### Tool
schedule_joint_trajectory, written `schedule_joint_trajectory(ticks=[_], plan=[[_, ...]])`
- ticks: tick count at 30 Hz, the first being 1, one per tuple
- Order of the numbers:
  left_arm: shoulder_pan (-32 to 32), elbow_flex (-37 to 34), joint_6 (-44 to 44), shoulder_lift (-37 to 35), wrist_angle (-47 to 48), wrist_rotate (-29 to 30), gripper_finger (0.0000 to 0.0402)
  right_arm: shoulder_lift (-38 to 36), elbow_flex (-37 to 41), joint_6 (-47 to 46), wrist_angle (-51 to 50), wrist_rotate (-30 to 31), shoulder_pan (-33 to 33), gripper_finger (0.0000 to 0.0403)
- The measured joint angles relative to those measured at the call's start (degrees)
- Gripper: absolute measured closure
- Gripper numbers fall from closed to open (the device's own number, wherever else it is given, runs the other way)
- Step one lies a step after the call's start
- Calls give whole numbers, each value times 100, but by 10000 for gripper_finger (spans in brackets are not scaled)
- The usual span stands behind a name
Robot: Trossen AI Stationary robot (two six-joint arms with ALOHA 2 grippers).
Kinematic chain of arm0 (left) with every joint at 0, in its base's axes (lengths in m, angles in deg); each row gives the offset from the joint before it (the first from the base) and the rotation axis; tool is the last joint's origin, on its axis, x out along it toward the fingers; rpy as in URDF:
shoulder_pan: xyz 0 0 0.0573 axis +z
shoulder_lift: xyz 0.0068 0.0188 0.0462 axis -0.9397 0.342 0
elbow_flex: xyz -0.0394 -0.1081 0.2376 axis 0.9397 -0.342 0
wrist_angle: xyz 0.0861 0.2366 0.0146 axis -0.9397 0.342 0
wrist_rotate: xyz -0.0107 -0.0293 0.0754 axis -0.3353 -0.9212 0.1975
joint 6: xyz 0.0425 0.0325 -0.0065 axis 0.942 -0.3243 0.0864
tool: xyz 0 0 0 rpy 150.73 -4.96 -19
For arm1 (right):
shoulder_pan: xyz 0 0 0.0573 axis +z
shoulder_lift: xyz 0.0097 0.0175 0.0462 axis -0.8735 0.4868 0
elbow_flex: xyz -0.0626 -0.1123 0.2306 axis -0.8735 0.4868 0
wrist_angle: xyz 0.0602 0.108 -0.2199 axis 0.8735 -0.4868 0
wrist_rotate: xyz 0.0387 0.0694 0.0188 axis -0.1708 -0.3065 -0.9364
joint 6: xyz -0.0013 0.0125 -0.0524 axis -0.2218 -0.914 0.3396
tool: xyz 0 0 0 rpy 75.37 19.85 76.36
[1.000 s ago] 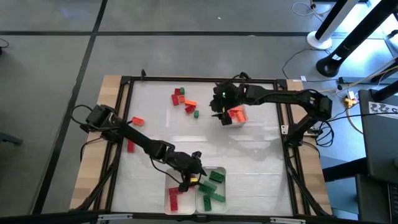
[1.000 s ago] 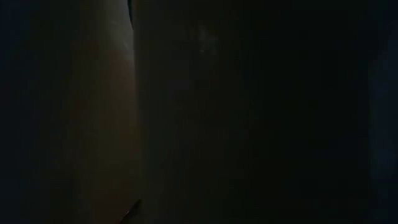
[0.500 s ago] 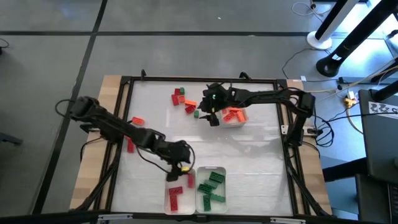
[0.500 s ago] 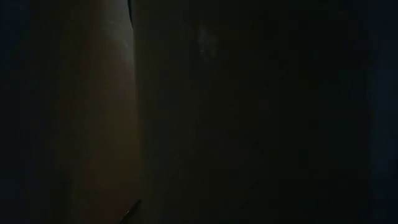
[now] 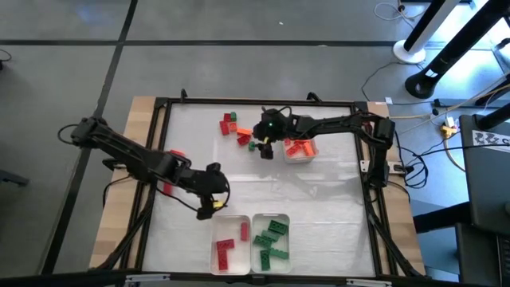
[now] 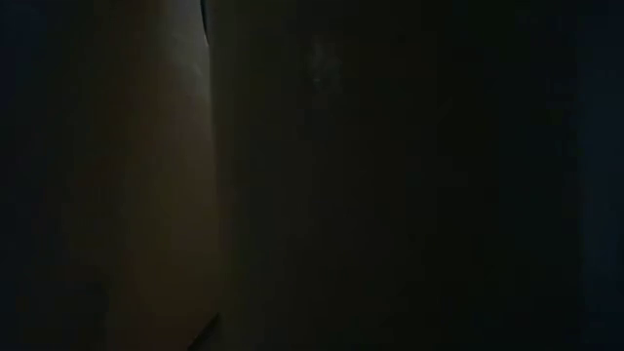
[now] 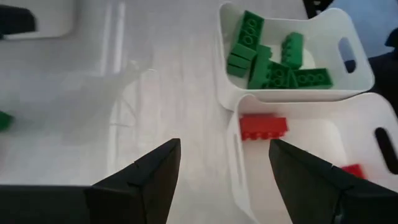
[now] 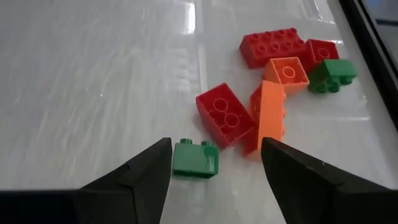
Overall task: Sort blocks
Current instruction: Put the green game piece into the bottom right white bin
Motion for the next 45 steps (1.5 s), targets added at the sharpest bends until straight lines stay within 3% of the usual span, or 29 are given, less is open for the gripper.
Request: schedule_joint_trajectory(ticks=[14, 22, 33, 37, 43, 45], plan=[[5, 0, 181, -207, 128, 368, 166, 252, -4, -372, 51, -272, 20, 155], [5, 0, 161, -207, 139, 368, 167, 537, -13, -370, 232, 144, 41, 155], [5, 0, 166, -207, 305, 368, 167, 901, -598, -456, -346, 41, 44, 158], [5, 0, -11, -207, 580, 411, 167, 901, -638, -460, -725, 43, 42, 190], [5, 0, -324, -207, 778, 463, 167, 901, -640, -458, -704, 39, 42, 270], [3, 0, -408, -207, 781, 465, 167, 901, -640, -458, -673, 39, 42, 277]])
